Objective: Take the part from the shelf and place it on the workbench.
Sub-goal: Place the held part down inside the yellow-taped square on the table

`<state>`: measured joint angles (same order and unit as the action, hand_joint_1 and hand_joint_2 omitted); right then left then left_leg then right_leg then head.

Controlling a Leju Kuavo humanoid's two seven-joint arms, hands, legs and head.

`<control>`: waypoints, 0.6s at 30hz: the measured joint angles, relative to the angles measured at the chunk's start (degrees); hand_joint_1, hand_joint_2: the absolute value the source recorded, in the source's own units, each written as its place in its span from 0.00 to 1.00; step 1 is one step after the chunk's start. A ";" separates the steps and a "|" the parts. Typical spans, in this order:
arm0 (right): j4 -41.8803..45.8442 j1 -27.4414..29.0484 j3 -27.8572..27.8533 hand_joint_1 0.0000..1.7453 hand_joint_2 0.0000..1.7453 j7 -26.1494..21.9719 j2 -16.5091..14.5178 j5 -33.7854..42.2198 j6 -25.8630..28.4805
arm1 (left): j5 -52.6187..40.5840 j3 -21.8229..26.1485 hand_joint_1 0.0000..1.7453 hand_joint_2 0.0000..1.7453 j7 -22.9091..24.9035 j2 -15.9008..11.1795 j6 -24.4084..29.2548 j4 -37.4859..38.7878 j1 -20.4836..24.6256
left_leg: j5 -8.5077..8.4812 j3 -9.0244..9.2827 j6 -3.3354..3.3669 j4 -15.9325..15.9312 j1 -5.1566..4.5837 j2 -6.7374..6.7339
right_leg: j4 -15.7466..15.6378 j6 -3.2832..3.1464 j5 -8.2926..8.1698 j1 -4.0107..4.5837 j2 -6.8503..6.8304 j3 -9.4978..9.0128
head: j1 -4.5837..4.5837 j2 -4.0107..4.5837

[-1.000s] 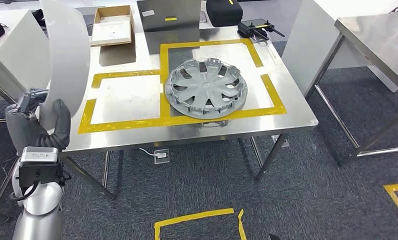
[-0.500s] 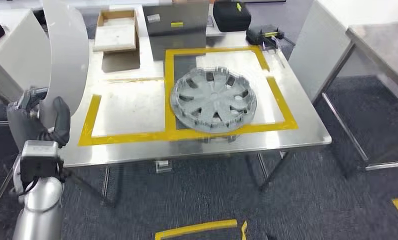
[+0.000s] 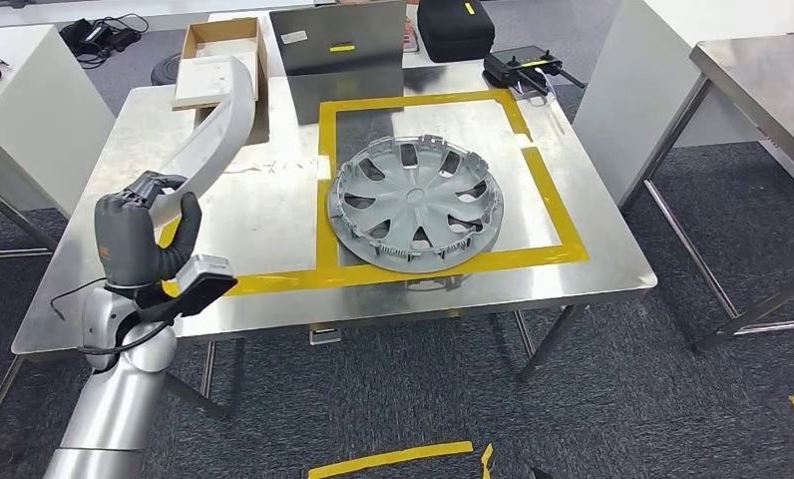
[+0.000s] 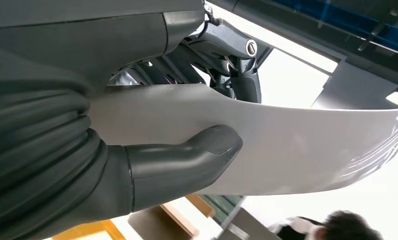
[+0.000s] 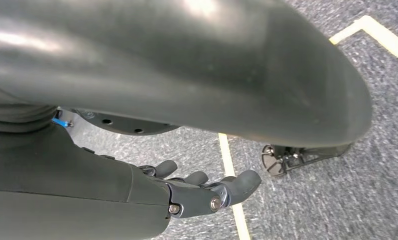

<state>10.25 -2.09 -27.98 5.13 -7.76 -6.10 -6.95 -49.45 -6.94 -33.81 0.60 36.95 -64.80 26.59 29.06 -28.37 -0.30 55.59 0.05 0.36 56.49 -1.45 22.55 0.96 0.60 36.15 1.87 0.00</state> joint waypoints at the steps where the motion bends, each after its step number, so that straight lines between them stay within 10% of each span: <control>1: 0.00 -0.01 0.00 0.00 0.00 0.23 0.00 -0.21 0.05 | -2.41 -0.22 1.00 1.00 0.53 0.15 1.32 2.38 0.85 | -0.02 0.01 -0.03 0.00 0.00 0.00 | 0.00 -0.02 -0.01 -0.02 0.01 -0.01 | 0.01 0.00; 8: 0.00 -0.02 0.00 0.00 0.00 0.83 0.00 -0.93 0.09 | -25.19 0.48 1.00 1.00 6.83 0.48 2.75 13.69 4.96 | -0.03 0.03 -0.06 0.00 -0.01 -0.01 | -0.03 -0.03 -0.05 -0.18 0.04 -0.05 | 0.01 0.00; 18: 0.00 0.03 0.00 0.00 0.00 0.63 0.02 -1.63 -0.20 | -33.24 11.74 1.00 1.00 0.84 0.63 3.00 17.97 6.55 | 0.07 0.03 0.00 0.01 -0.02 -0.02 | -0.14 -0.01 -0.02 -0.18 0.06 -0.04 | -0.03 0.00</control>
<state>10.25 -2.06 -27.98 5.76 -7.74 -7.73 -7.15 -82.69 4.80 -32.97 1.24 39.95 -46.83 33.15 29.13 -28.35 -0.29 55.60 0.03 0.34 56.35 -1.46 22.53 0.78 0.66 36.10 1.85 0.00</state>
